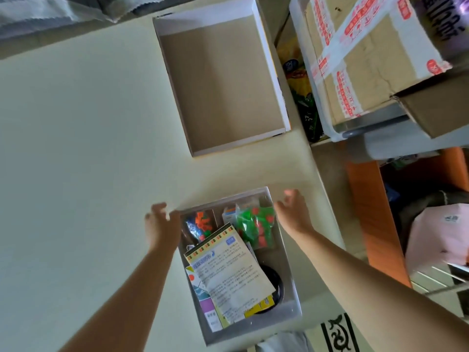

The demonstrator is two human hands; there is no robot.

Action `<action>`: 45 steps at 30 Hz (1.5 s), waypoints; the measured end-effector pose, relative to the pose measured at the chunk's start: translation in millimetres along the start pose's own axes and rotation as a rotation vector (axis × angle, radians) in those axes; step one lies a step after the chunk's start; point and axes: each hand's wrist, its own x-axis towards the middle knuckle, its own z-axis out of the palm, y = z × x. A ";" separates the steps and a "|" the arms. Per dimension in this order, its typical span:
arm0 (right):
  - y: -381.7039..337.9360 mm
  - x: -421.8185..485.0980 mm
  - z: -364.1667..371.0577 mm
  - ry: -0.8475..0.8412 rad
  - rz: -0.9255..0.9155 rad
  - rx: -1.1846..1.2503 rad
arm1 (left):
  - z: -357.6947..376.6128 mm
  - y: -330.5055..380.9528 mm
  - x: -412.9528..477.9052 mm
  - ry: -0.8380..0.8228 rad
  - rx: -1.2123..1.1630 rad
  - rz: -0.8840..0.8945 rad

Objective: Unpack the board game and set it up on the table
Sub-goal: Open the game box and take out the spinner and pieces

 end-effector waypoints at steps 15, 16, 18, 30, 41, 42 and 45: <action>51.4 -12.8 -3.0 0.019 -0.130 -0.147 | 57.4 -58.8 -89.7 -0.331 -0.226 -0.168; 46.4 -5.5 -8.7 0.019 -0.135 -0.135 | 61.7 -51.6 -89.6 -0.343 -0.244 -0.151; 40.6 7.4 -17.2 -0.017 -0.103 -0.119 | 67.5 -37.9 -86.8 -0.345 -0.275 -0.103; 38.7 -27.9 3.8 0.018 -0.287 -0.179 | 76.9 -24.2 -95.9 -0.113 -0.102 0.133; 44.4 -38.1 -36.3 -0.322 -0.133 0.344 | 69.6 -31.5 -91.4 -0.138 -0.091 0.237; 42.4 -41.0 -42.7 -0.381 -0.148 0.368 | 67.1 -30.1 -91.6 -0.150 -0.096 0.272; 32.2 -51.7 -59.3 -0.541 -0.175 0.411 | 49.6 -24.4 -98.0 -0.365 -0.377 0.199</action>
